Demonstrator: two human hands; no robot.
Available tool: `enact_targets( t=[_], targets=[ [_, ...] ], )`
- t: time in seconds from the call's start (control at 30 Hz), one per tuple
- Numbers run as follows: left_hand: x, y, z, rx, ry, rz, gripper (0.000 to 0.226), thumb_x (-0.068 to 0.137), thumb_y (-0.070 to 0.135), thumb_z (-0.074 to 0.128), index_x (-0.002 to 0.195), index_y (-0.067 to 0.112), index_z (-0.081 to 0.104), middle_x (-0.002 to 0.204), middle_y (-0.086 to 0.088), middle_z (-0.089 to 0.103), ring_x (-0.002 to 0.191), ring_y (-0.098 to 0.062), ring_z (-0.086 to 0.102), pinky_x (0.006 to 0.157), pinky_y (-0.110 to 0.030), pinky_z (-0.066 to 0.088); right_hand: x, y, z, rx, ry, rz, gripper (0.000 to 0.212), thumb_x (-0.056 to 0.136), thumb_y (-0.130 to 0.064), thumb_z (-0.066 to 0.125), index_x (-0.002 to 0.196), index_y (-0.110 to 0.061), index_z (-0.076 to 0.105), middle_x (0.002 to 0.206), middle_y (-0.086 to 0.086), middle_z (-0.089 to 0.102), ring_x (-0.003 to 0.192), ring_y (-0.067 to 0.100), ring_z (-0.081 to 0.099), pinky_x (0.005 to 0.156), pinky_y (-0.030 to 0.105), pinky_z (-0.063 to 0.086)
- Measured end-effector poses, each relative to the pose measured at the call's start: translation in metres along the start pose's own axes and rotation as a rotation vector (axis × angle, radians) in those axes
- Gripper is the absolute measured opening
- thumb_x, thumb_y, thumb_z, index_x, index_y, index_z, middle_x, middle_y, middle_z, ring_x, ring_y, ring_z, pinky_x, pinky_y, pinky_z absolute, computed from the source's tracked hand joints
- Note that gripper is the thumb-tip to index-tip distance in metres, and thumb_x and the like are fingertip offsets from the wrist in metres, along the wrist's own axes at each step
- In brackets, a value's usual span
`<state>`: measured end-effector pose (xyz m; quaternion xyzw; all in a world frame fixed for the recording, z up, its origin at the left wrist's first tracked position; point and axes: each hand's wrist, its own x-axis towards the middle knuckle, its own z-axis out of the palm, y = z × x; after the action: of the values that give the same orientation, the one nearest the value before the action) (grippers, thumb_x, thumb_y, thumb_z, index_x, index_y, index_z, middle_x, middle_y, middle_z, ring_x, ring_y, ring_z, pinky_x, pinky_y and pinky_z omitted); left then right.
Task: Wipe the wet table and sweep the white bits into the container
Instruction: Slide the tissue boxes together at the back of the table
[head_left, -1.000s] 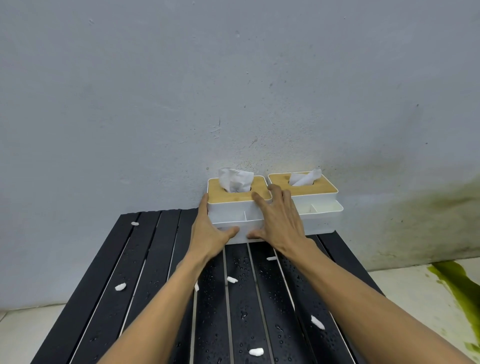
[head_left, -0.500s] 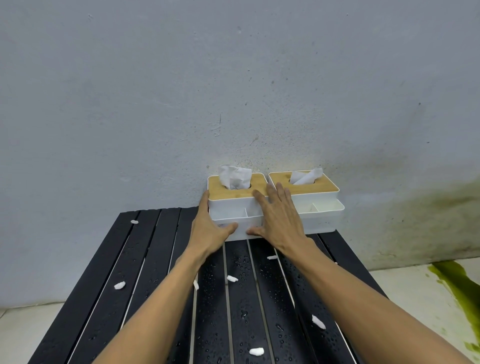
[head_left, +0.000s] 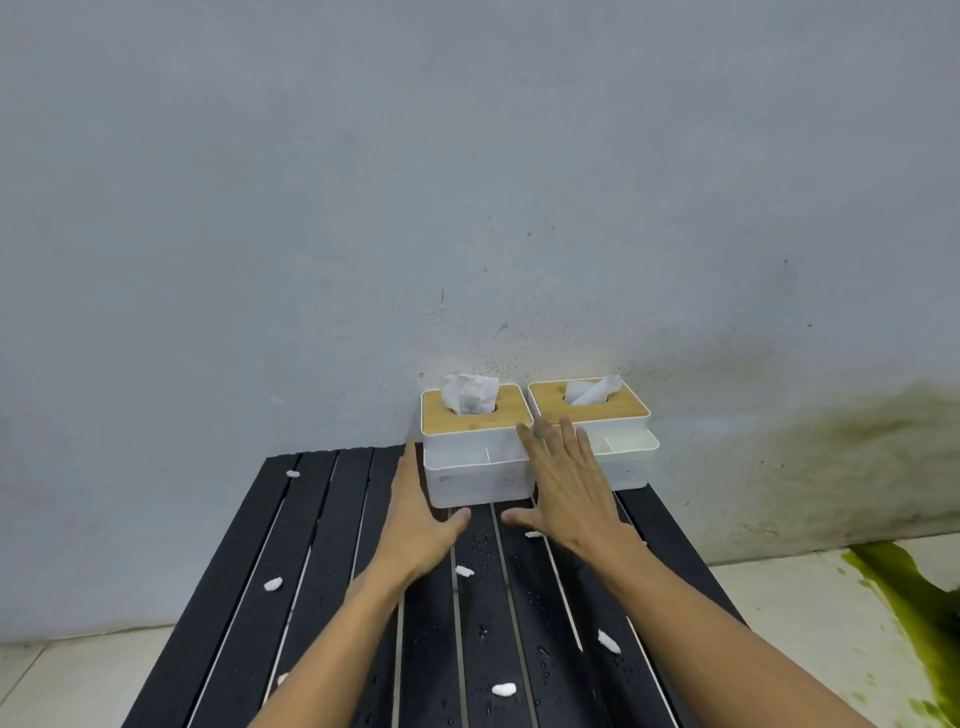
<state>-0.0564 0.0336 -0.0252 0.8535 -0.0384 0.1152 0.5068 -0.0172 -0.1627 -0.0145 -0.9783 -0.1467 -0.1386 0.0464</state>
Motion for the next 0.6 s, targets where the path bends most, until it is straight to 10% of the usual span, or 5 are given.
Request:
enact_targets(
  t=[0.2,0.6],
  targets=[
    [-0.094,0.002,-0.008,0.228,-0.103,-0.050,0.081,0.090,0.035,0.063,0.154,0.033,0.012,0.158,0.014,0.018,0.148,-0.014,0.013,0.121,-0.038,0.019,-0.084,0.013,-0.029,0.102,-0.068,0.061,0.110,0.080,-0.074,0.060,0.160,-0.024,0.003,0.168,0.010,0.001,0.154,0.031,-0.011,0.118,0.039,-0.012],
    [-0.242,0.016,-0.012,0.537,-0.117,-0.028,0.059,0.097,0.043,0.020,0.151,0.020,0.031,0.158,0.001,0.031,0.147,-0.021,0.024,0.121,-0.036,0.015,-0.295,0.033,-0.059,0.229,-0.170,0.310,0.083,0.090,-0.075,0.015,0.159,-0.028,0.013,0.168,0.004,0.006,0.155,0.028,-0.002,0.126,0.044,0.003]
  ],
)
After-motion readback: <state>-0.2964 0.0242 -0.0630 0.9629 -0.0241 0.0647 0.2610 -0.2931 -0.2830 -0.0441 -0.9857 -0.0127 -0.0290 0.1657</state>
